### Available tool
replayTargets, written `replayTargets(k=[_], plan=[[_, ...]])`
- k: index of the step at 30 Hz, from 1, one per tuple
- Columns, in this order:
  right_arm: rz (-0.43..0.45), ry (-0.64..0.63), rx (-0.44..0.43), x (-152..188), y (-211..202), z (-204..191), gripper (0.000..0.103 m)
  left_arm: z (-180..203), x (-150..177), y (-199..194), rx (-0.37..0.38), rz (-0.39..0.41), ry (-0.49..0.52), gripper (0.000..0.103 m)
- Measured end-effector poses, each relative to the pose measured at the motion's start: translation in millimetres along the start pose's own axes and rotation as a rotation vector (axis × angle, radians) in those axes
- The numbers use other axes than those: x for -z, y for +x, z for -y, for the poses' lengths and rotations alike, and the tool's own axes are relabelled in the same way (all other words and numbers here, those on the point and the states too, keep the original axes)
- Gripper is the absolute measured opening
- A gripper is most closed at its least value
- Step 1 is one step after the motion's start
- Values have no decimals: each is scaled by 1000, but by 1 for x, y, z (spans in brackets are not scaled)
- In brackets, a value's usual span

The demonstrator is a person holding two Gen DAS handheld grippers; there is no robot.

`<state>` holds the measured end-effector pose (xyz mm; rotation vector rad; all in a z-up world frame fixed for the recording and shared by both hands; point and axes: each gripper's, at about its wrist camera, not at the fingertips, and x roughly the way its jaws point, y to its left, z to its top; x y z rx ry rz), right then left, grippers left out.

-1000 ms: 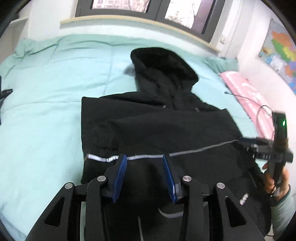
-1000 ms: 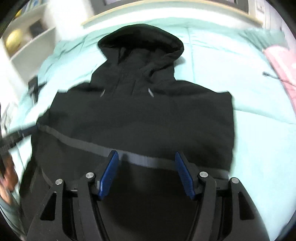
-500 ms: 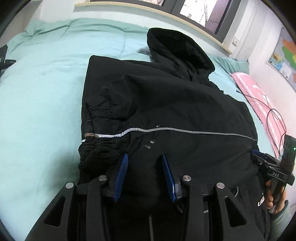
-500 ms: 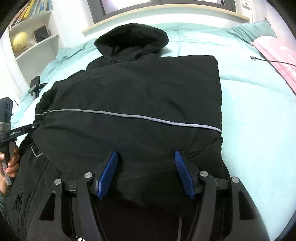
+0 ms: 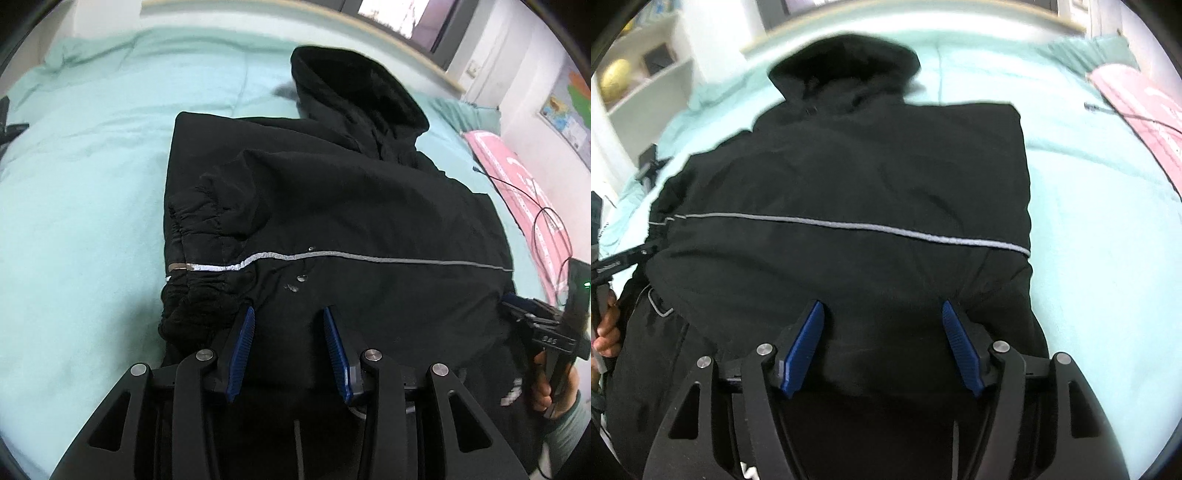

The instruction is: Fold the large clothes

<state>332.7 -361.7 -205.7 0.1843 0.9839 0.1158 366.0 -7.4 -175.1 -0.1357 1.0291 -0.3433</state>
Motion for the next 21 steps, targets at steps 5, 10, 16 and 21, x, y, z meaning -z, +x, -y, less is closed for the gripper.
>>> replayTargets(k=[5,10,16,21], plan=[[-109,48,-17,-45,-49,-8,68,18,-62,-78,-30,24,43,41],[5,91,-28,-128,-116,-10,69,49,-140,-140,-9,147,87,59],[84,177,-40,-222,-113,-1,69,84,-217,-118,-72,159,167,59],[49,196,-25,-274,-53,12,69,87,-274,-24,-98,74,189,59]])
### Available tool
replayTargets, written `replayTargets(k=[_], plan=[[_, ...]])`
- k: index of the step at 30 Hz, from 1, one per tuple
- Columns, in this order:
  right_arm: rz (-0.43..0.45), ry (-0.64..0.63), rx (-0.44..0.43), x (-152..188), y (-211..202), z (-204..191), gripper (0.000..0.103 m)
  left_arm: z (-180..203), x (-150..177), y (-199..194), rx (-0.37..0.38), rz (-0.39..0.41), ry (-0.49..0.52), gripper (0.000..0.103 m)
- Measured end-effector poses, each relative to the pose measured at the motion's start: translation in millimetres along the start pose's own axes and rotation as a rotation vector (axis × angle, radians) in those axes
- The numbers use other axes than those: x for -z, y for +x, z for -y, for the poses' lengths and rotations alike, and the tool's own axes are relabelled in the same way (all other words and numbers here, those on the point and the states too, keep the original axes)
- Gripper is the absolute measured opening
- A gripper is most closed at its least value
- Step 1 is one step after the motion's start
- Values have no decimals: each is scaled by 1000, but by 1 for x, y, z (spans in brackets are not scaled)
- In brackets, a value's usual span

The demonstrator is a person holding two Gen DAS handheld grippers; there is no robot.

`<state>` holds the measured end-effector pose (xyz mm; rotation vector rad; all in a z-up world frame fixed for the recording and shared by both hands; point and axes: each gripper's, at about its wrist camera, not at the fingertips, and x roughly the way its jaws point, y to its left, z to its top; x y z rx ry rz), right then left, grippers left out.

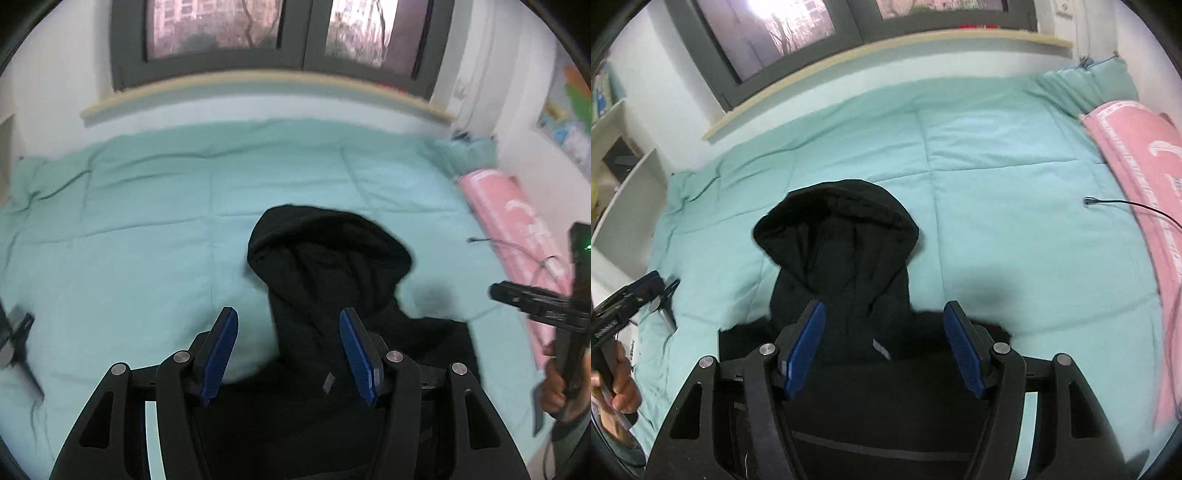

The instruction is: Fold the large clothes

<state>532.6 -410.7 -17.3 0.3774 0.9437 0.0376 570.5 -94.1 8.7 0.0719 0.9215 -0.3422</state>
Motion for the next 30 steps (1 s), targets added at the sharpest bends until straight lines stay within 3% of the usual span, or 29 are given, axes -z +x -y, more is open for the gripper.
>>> replayTargets(k=[5,11,13,14,15,16,17,20,23,26,28,30], plan=[[-40,-19,40,-28,68,4,69,-13,-23,104,-24,-79,-29,59],[-98,-22,67,-50,145,17,69,-35,-29,176,-32,-128,-116,59],[-123,-12,66,-53,168,19,66,-43,-32,193,-50,-126,-155,50],[-140,-14,65,-54,178,19,39,-52,-35,197,-54,-119,-182,15],[-162,-23,76,-55,190,19,16,-60,-37,198,-40,-120,-211,9],[-175,-30,127,-58,198,21,6,-74,-39,190,7,-97,-268,9],[-144,0,117,-64,192,28,5,-87,-39,178,77,-71,-319,9],[-18,78,-15,-70,147,46,4,-104,-29,143,246,-29,-365,13],[-1,35,-35,-58,133,43,4,-107,-7,155,209,-100,-322,18],[-121,45,-27,-36,178,53,4,-118,38,235,127,-342,-325,21],[-238,57,-33,-16,227,62,6,-121,47,251,159,-316,-330,22],[-268,101,-65,-10,244,70,6,-121,41,244,159,-312,-317,24]])
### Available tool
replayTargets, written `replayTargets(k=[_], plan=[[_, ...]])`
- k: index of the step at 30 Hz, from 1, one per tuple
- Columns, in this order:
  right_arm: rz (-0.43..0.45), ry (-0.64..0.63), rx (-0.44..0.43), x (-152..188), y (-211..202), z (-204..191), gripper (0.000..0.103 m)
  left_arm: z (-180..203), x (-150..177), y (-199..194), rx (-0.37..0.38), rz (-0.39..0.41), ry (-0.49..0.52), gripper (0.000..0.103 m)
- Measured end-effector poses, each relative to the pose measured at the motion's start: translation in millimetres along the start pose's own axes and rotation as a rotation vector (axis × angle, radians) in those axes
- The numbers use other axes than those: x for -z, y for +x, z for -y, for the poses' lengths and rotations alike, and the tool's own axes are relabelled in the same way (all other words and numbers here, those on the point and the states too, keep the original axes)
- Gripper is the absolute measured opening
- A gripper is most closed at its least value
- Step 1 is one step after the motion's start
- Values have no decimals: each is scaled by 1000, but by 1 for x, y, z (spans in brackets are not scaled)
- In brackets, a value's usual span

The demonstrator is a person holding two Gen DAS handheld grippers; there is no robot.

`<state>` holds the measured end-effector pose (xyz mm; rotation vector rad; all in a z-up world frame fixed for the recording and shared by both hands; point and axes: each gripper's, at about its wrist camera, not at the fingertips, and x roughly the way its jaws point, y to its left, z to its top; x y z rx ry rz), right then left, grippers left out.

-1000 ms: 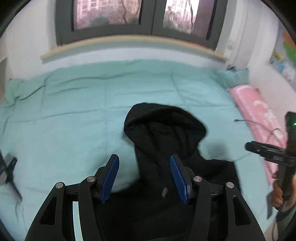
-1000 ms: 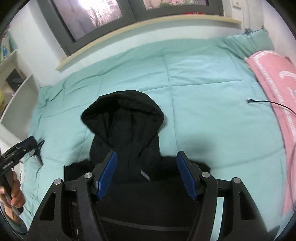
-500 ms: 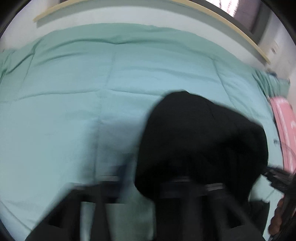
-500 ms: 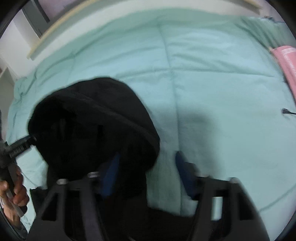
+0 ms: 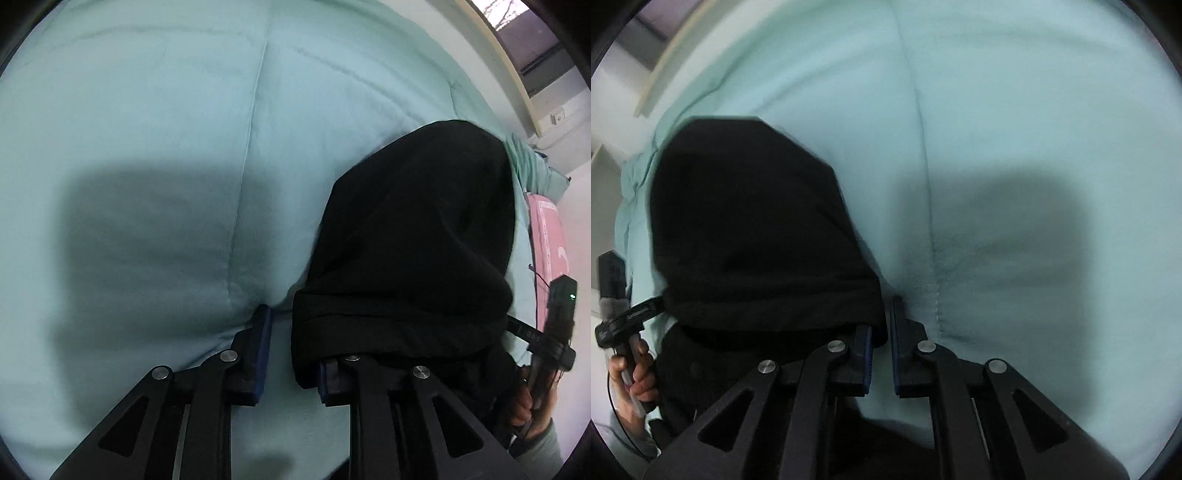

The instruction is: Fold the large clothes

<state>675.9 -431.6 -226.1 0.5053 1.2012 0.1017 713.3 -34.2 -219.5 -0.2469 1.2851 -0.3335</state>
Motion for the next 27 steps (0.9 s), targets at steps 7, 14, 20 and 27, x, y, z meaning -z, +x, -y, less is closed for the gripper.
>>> replayTargets(k=[7,14,20,27], plan=[[69,-116,41,16,-65,-17,42,17,33,-58,-102,65,191,48],[158,-232,-6,27,-123,-58,53,60,28,-120,30,200,229,48],[181,-302,-8,-14,-70,-99,69,83,-15,-37,61,120,163,54],[42,-301,24,-1,9,-76,49,64,-7,15,-2,53,147,51]])
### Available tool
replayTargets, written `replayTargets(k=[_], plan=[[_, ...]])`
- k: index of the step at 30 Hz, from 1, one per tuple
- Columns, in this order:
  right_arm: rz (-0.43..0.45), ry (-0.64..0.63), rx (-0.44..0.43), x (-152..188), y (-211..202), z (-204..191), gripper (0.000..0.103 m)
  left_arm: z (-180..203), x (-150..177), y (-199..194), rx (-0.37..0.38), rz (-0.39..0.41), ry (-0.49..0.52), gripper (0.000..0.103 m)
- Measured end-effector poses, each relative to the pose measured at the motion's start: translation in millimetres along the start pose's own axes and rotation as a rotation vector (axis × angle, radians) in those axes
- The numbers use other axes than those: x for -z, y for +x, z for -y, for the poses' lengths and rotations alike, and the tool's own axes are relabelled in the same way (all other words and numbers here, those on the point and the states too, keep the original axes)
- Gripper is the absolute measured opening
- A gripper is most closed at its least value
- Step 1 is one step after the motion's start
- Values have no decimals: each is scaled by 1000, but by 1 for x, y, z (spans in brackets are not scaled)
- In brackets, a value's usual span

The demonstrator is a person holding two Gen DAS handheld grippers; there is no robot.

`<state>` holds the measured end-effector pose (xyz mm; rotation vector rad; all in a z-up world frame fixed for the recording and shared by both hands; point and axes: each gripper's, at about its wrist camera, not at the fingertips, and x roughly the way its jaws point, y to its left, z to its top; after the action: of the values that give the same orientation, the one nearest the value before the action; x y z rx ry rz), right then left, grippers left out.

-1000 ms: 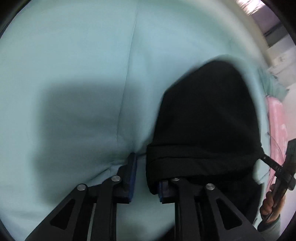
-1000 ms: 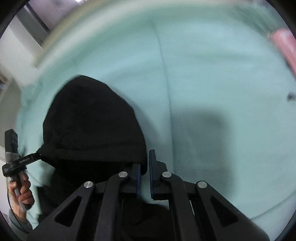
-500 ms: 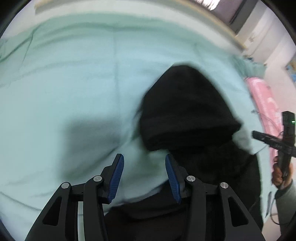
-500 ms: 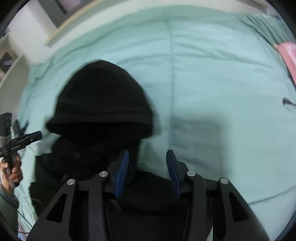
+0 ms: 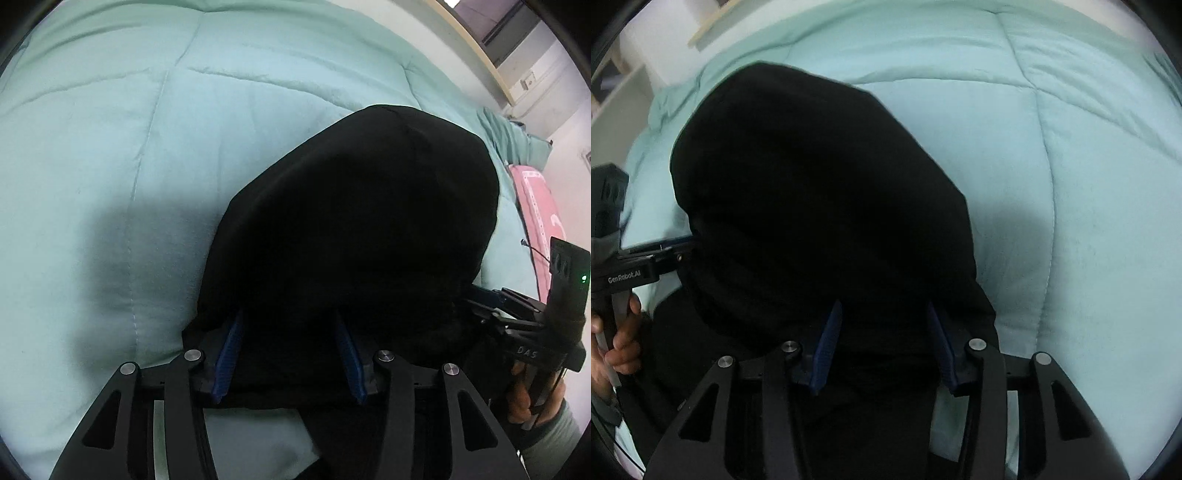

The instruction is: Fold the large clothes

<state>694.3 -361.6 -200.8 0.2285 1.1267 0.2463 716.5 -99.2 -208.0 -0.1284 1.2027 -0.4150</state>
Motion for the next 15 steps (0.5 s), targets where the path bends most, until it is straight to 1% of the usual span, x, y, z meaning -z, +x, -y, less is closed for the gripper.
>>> replayTargets(k=[2,4,6,7,9,11,12,13,14,15], plan=[[-5,0,2,-3,-8,-2,49,7,3,-3,-21,19,36,51],[5,-29,1,-7,-26,-8,49,8,5,-8,-10,44,36,51],[76,-68,-39,-18,-55,-20,49,4,7,-11,15,67,14,51],[123,-90,-54,-28,-69,-29,49,3,8,-12,26,78,2,51],[180,-128,-66,-52,-84,-48,49,1,10,-13,31,88,2,51],[217,-167,-84,-79,-82,-68,49,2,10,-13,30,90,6,51],[225,-188,-70,-89,-75,-76,49,1,10,-13,30,90,9,51],[222,-206,-47,-96,-66,-82,49,1,9,-12,31,93,14,51],[191,-227,-24,-105,-46,-90,49,0,8,-11,32,95,16,51],[167,-235,-15,-105,-34,-92,49,0,8,-11,35,101,17,51]])
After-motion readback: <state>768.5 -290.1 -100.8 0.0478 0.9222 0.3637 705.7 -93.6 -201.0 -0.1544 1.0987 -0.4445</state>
